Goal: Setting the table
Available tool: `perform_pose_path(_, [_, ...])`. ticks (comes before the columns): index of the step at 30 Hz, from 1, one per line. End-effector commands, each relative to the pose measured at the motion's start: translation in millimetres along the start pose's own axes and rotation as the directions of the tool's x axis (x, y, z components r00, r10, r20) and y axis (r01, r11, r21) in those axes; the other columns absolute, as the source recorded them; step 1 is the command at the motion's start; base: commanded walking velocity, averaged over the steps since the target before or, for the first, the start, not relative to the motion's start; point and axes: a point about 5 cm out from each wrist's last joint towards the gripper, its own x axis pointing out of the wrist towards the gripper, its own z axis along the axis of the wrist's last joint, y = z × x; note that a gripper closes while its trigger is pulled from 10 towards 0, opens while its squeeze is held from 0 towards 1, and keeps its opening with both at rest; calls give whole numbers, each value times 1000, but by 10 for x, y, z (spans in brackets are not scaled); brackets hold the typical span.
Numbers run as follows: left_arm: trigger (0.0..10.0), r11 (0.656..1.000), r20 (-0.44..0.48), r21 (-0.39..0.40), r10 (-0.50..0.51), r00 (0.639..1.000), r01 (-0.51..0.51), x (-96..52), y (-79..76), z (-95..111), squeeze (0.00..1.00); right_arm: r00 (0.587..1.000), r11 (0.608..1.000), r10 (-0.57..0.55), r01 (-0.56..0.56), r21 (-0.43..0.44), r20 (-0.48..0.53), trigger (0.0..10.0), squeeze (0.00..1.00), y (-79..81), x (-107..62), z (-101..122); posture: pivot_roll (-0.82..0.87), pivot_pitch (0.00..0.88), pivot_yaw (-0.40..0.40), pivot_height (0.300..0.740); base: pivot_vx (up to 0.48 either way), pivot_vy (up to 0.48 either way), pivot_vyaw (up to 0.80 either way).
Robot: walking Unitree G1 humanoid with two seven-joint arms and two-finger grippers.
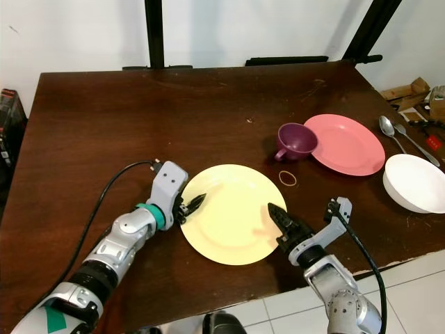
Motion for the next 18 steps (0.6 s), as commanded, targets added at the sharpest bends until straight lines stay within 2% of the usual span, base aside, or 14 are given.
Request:
perform_pose_path(1, [10000,999,-181,-40,-25,983,18,-102,-110,-431,0,999,1000,-18,19,-20,31,10000,0,-19,-25,98,-87,24,-22,740,0,0,0])
perform_pose_path(2, [10000,999,-181,-40,-25,983,18,-102,-110,-431,0,999,1000,-18,19,-20,31,10000,0,-19,-25,98,-87,24,-22,740,0,0,0])
perform_pose_path(3, [10000,1000,-184,-17,-13,983,10,-104,-100,-437,0,999,999,-21,22,-27,49,10000,110,-25,-22,154,-88,24,-24,740,0,0,0])
perform_pose_path(4, [10000,1000,-184,-17,-13,983,10,-104,-100,-437,0,999,999,-21,22,-27,49,10000,110,-25,-22,154,-88,24,-24,740,0,0,0])
perform_pose_path(5, [10000,1000,-187,-2,-5,982,5,-109,-92,-447,0,998,999,-28,30,-28,64,10000,1000,-40,-26,199,-84,25,-27,740,0,0,0])
perform_pose_path(9, [10000,1000,-191,16,0,982,3,-116,-83,-457,0,996,999,-33,35,-30,77,10000,1000,-53,-37,236,-82,26,-28,740,0,0,0])
perform_pose_path(11, [10000,1000,-193,17,13,981,-10,-138,-54,-479,0,995,999,-43,46,-28,88,10000,1000,-105,-95,288,-84,27,-25,740,0,0,0])
perform_pose_path(18, [10000,1000,-192,18,11,981,-8,-143,-43,-487,0,995,997,-63,66,-40,76,10000,1000,-163,-173,281,-89,28,-22,740,0,0,0])
